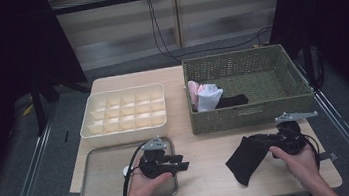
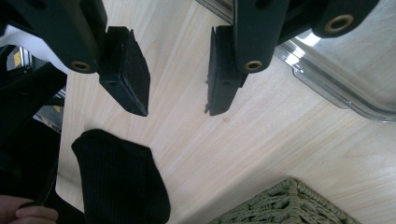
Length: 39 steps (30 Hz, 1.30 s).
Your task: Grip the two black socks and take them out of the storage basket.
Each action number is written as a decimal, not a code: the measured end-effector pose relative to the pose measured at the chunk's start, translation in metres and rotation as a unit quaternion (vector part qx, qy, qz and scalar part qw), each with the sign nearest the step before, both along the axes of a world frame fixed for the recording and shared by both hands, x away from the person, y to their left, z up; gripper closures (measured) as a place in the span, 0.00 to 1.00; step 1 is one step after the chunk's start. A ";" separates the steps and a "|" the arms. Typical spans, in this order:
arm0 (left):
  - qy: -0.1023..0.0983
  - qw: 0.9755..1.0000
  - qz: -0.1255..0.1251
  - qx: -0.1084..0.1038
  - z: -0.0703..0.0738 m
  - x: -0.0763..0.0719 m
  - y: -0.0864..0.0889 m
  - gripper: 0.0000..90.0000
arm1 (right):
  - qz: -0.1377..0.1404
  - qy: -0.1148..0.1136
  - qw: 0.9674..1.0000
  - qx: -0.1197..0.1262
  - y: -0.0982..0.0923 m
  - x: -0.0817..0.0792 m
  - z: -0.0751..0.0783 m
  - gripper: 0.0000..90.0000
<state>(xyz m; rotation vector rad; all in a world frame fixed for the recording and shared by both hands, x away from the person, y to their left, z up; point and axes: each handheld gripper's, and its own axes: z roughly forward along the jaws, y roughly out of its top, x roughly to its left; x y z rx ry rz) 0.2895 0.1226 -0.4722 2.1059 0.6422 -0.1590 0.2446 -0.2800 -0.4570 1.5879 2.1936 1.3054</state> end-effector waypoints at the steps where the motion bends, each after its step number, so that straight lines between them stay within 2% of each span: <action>1: 0.000 1.000 0.000 -0.001 0.000 0.000 0.000 0.66 | -0.001 -0.001 1.000 0.004 -0.001 0.000 0.001 0.69; 4: 0.002 1.000 0.004 -0.002 -0.001 0.000 -0.001 0.66 | -0.008 -0.007 1.000 -0.001 -0.003 -0.002 0.002 0.67; 9: 0.003 1.000 0.001 0.003 -0.003 0.000 -0.002 0.66 | -0.007 -0.009 1.000 0.018 -0.009 -0.001 0.009 0.64; 10: 0.004 1.000 0.000 0.002 -0.003 0.000 -0.002 0.66 | -0.007 -0.009 1.000 0.015 -0.008 -0.001 0.008 0.64; 15: 0.003 1.000 -0.001 0.002 -0.002 -0.001 -0.004 0.66 | 0.026 0.023 0.999 -0.012 0.010 0.002 -0.010 0.62; 19: 0.004 1.000 -0.001 0.001 -0.003 -0.002 -0.003 0.65 | 0.035 0.058 0.996 -0.056 0.021 0.005 -0.026 0.57; 21: 0.005 1.000 -0.003 0.002 -0.004 -0.003 -0.004 0.65 | 0.045 0.065 0.995 -0.066 0.023 0.005 -0.031 0.58; 22: 0.007 1.000 -0.004 0.003 -0.005 -0.004 -0.005 0.65 | 0.044 0.066 0.995 -0.066 0.024 0.005 -0.032 0.59; 24: 0.010 1.000 -0.012 0.006 -0.007 -0.005 -0.008 0.66 | 0.045 0.058 0.993 -0.092 0.029 0.003 -0.032 0.71; 25: 0.011 1.000 -0.014 0.006 -0.008 -0.006 -0.010 0.66 | 0.044 0.057 0.993 -0.096 0.031 0.002 -0.032 0.77; 27: 0.010 1.000 -0.018 0.009 -0.009 -0.007 -0.014 0.66 | 0.052 0.060 0.993 -0.085 0.033 0.002 -0.034 0.88; 29: 0.008 1.000 -0.026 0.015 -0.010 -0.008 -0.016 0.66 | 0.052 0.058 0.993 -0.087 0.037 0.002 -0.034 0.93; 30: 0.010 0.999 -0.026 0.019 -0.010 -0.009 -0.017 0.66 | 0.046 0.067 0.993 -0.081 0.039 0.002 -0.034 0.94; 32: 0.012 0.999 -0.026 0.016 -0.012 -0.009 -0.019 0.66 | 0.048 0.070 0.994 -0.063 0.044 0.004 -0.036 0.97; 35: 0.017 0.999 -0.028 0.016 -0.013 -0.010 -0.020 0.66 | 0.052 0.062 0.995 -0.064 0.057 0.007 -0.038 0.97; 37: 0.018 0.999 -0.035 0.015 -0.013 -0.010 -0.022 0.68 | 0.053 0.066 0.995 -0.049 0.066 0.010 -0.039 0.98; 39: 0.016 0.999 -0.039 0.015 -0.015 -0.012 -0.025 0.70 | 0.054 0.065 0.995 -0.046 0.078 0.015 -0.040 0.98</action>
